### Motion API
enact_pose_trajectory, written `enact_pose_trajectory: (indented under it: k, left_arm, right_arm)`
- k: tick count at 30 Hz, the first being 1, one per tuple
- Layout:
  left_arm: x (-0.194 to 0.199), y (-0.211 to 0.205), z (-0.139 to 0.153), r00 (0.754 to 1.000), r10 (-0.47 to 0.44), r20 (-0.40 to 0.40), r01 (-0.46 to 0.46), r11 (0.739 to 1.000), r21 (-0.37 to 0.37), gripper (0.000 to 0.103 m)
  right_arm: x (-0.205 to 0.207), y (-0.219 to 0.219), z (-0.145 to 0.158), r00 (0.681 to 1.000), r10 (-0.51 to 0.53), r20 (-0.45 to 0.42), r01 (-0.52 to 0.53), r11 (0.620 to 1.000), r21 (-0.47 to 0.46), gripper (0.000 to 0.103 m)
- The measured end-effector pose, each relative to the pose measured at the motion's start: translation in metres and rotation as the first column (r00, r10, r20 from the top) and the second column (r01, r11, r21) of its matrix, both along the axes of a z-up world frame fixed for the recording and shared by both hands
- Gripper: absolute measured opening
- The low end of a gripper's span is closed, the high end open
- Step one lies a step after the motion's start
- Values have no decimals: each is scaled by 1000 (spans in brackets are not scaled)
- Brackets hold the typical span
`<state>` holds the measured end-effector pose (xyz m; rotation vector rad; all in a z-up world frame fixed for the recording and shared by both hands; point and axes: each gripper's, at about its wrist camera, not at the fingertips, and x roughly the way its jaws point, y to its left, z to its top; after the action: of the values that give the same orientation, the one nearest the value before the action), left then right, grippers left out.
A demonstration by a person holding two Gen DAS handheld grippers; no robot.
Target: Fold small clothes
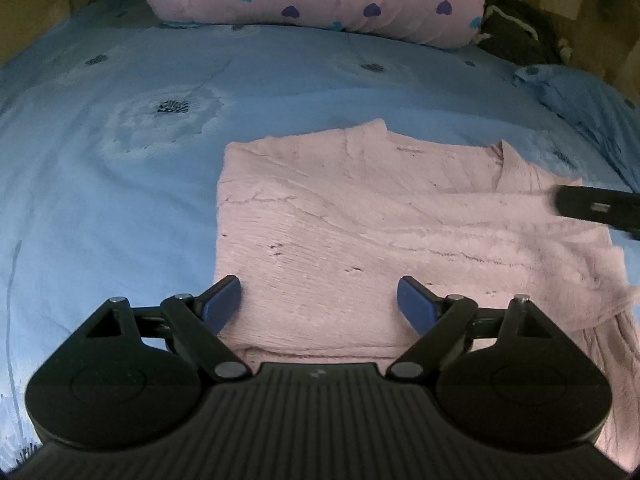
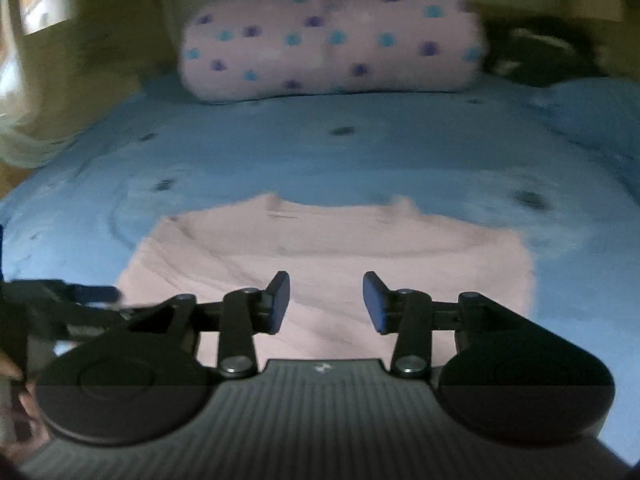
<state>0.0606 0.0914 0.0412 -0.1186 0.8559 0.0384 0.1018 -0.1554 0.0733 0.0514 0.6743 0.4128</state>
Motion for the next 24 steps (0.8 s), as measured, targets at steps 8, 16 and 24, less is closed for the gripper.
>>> enact_pose_trajectory:
  k: [8,16,24]
  left_arm:
    - [-1,13,-10,998,27,-62,-27,1000,-4,89]
    - [1,13,-14,997,33,-71,-33,999,-3,89]
    - [8,12,-24,994,47,-97,-48,999,-11,91]
  right_arm:
    - [54,84,-28,975,201,-90,-203,979,-15,43]
    - [54,106,-50,949,288,-127,-302,946,-118,27]
    - [49,122,-32,957,284,62,-250,912,-324,13]
